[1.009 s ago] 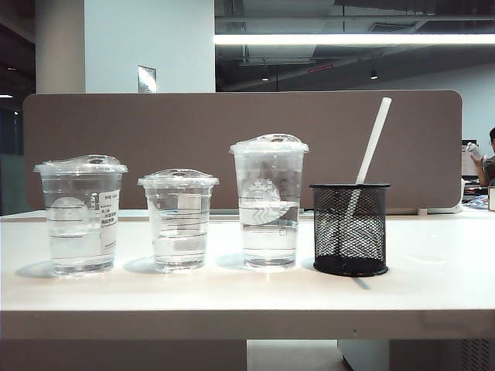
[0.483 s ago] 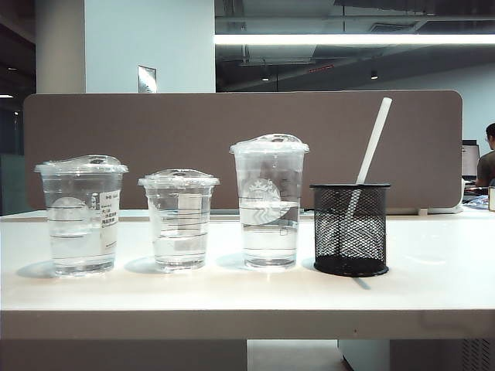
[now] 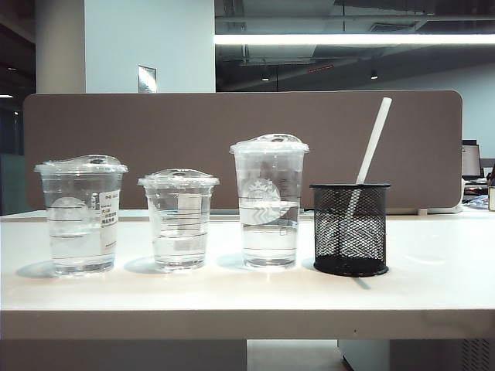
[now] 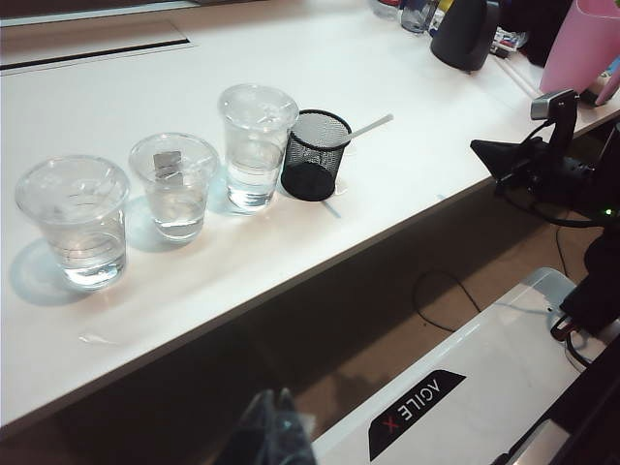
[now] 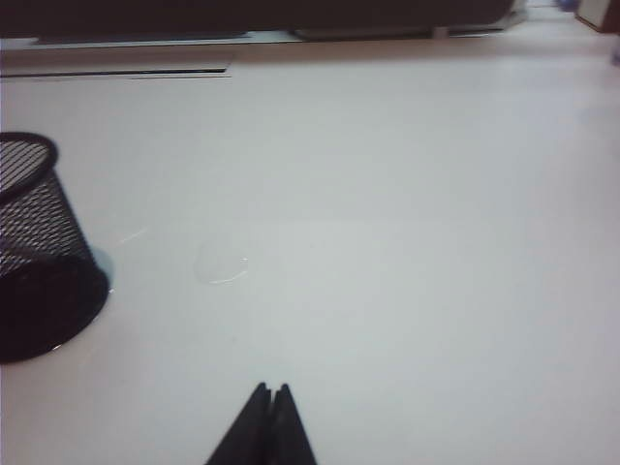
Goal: Pick up the straw and insert it into the medium coffee cup.
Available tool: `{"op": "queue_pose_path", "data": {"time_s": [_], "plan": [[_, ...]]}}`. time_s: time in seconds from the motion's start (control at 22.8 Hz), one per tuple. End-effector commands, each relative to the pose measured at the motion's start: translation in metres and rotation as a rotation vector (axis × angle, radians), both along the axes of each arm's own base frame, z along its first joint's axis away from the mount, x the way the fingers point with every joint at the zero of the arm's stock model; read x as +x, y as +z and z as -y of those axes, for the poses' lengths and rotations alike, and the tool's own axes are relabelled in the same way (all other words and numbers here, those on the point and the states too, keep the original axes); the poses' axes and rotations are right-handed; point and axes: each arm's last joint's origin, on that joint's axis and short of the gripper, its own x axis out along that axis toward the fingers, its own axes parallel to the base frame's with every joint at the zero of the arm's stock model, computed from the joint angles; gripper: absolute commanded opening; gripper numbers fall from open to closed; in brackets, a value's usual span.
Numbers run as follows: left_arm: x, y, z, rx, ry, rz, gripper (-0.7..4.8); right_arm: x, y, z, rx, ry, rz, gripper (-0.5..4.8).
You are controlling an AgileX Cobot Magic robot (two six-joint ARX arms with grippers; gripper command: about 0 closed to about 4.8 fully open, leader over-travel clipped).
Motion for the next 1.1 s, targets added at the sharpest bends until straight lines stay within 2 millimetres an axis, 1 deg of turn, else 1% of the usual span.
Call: {"op": "queue_pose_path", "data": {"time_s": [0.04,0.09,0.13,0.18,0.22,0.26,0.31,0.35,0.39,0.44,0.48,0.53,0.57,0.61,0.66,0.7,0.75,0.79,0.83,0.88,0.92,0.97,1.01,1.05,1.1], "plan": [[0.0,0.0,0.0,-0.004,-0.002,-0.003,-0.03,-0.005,0.029,0.003,0.083,-0.131,0.107,-0.09],[0.0,0.0,0.0,-0.001,-0.002,0.0,-0.03,-0.01,0.045,0.004,0.082,-0.149,0.136,-0.09],[0.0,0.0,0.0,0.006,-0.002,0.004,-0.04,-0.021,0.076,0.004,0.076,-0.163,0.197,-0.09],[0.001,0.0,0.0,0.02,0.003,0.013,-0.04,-0.03,0.098,0.004,0.04,-0.159,0.241,-0.09],[0.001,0.0,-0.001,0.042,0.023,0.025,-0.04,-0.046,0.136,0.004,-0.048,-0.155,0.309,-0.09],[0.002,0.0,-0.001,0.054,0.033,0.033,-0.04,-0.055,0.158,0.004,-0.124,-0.16,0.335,-0.09],[0.002,-0.001,-0.001,0.067,0.045,0.037,-0.04,-0.065,0.192,0.006,-0.262,-0.204,0.333,-0.09],[0.003,-0.001,-0.001,0.075,0.042,0.039,-0.04,-0.066,0.211,0.007,-0.356,-0.242,0.298,-0.09],[0.005,-0.003,0.0,0.087,0.036,0.037,-0.04,-0.06,0.24,0.009,-0.524,-0.291,0.211,-0.08],[0.006,-0.004,0.0,0.09,0.036,0.033,-0.04,-0.053,0.256,0.01,-0.607,-0.314,0.164,-0.08],[0.007,-0.005,0.001,0.092,0.035,0.026,-0.04,-0.037,0.279,0.011,-0.668,-0.343,0.125,-0.07],[0.008,-0.005,0.001,0.095,0.034,0.026,-0.04,-0.026,0.293,0.011,-0.673,-0.347,0.128,-0.06],[0.009,-0.006,0.001,0.1,0.032,0.024,-0.04,-0.001,0.311,0.012,-0.668,-0.354,0.164,-0.06],[0.009,-0.007,0.001,0.101,0.032,0.022,-0.04,0.012,0.317,0.012,-0.664,-0.364,0.185,-0.06],[0.01,-0.007,0.002,0.102,0.032,0.018,-0.04,0.04,0.322,0.016,-0.646,-0.367,0.241,-0.06],[0.01,-0.007,0.002,0.102,0.032,0.018,-0.04,0.057,0.32,0.019,-0.604,-0.329,0.267,-0.06],[0.01,-0.007,0.002,0.102,0.032,0.017,-0.04,0.083,0.313,0.025,-0.472,-0.226,0.289,-0.06],[0.01,-0.007,0.002,0.102,0.032,0.018,-0.04,0.099,0.306,0.031,-0.378,-0.165,0.279,-0.06],[0.01,-0.007,0.001,0.105,0.039,0.018,-0.04,0.123,0.29,0.043,-0.253,-0.114,0.246,-0.06],[0.01,-0.007,0.001,0.108,0.046,0.019,-0.04,0.137,0.278,0.05,-0.197,-0.105,0.225,-0.06],[0.01,-0.007,0.001,0.108,0.046,0.019,-0.04,0.153,0.259,0.057,-0.154,-0.107,0.202,-0.06],[0.01,-0.007,0.001,0.108,0.046,0.019,-0.04,0.163,0.239,0.06,-0.146,-0.109,0.19,-0.06],[0.01,-0.007,0.001,0.108,0.046,0.019,-0.04,0.172,0.209,0.062,-0.146,-0.109,0.196,-0.06],[0.01,-0.007,0.001,0.108,0.046,0.019,-0.04,0.175,0.192,0.063,-0.141,-0.11,0.21,-0.06],[0.01,-0.007,0.001,0.107,0.047,0.018,-0.04,0.175,0.155,0.061,-0.081,-0.109,0.251,-0.06]]}}
